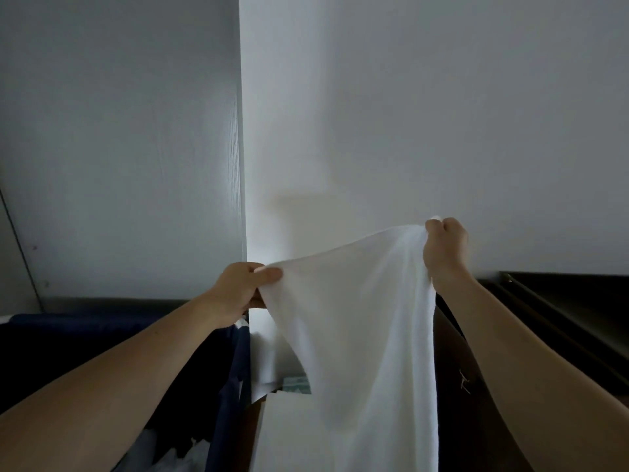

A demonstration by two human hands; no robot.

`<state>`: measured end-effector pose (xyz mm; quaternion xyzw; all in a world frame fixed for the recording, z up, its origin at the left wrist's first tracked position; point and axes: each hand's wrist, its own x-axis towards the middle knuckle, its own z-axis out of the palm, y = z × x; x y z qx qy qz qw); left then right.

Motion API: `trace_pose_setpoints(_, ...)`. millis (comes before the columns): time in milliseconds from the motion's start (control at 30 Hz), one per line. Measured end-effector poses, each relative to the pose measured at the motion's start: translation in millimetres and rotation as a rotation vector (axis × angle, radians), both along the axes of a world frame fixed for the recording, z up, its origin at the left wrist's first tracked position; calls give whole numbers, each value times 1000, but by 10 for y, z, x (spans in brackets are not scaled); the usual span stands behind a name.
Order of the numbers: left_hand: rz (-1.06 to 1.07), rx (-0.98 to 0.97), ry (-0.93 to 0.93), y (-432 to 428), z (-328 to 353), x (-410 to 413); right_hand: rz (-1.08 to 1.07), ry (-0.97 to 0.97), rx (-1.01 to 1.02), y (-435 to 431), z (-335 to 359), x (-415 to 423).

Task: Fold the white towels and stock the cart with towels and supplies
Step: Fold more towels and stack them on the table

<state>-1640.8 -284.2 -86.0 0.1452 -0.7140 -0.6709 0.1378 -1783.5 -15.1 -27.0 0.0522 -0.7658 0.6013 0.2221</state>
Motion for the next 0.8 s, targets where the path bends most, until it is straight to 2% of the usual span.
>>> trace_pose_setpoints(100, -36, 241, 30, 202, 168, -84, 62, 55, 140, -118, -85, 103)
trace_pose_setpoints(167, -49, 285, 24, 379, 262, -165, 114, 163, 233, -227, -153, 225)
trace_pose_setpoints(333, -56, 135, 24, 776, 307, -327, 207, 312, 463, -382, -363, 581)
trace_pose_setpoints(433, -112, 149, 36, 948, 295, -329, 235, 344, 600, -432, -469, 616)
trace_pose_setpoints(633, -221, 161, 24, 878, 241, -287, 358, 331, 567, -446, -537, 653)
trace_pose_setpoints(800, -289, 82, 7, 742, 139, -273, 502, 188, 525, -485, -522, 679)
